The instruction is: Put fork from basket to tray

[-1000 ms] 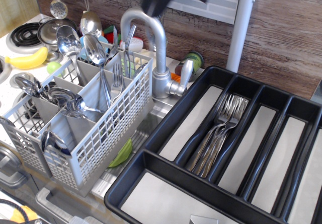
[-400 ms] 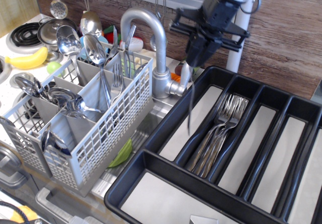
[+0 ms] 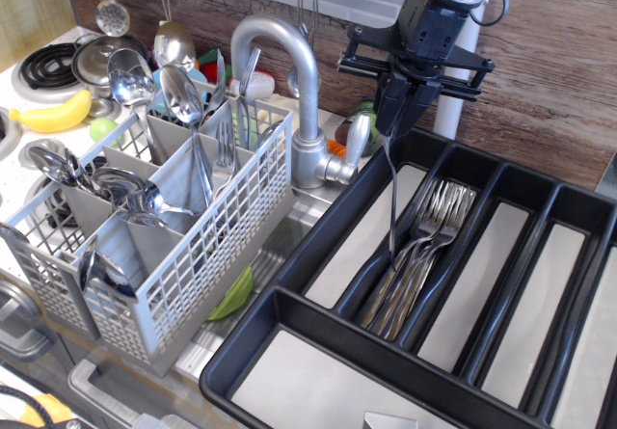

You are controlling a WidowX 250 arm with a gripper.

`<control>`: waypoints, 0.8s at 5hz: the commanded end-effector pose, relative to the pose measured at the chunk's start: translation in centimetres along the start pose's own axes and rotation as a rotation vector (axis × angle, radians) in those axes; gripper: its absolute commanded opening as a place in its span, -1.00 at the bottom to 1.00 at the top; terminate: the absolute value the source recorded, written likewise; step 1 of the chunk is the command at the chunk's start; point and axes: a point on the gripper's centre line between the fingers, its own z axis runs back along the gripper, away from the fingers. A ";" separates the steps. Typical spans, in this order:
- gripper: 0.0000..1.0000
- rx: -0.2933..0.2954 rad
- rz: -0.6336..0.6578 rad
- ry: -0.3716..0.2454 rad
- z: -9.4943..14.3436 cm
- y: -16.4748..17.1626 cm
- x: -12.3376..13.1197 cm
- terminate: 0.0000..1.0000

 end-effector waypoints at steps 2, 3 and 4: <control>-1.00 0.036 -0.051 0.036 -1.6 0.2 -0.5 -1.00; -1.00 0.071 -0.034 0.015 -2.9 -1.0 -0.5 -1.00; 1.00 0.071 -0.034 0.015 -2.9 -1.0 -0.5 -1.00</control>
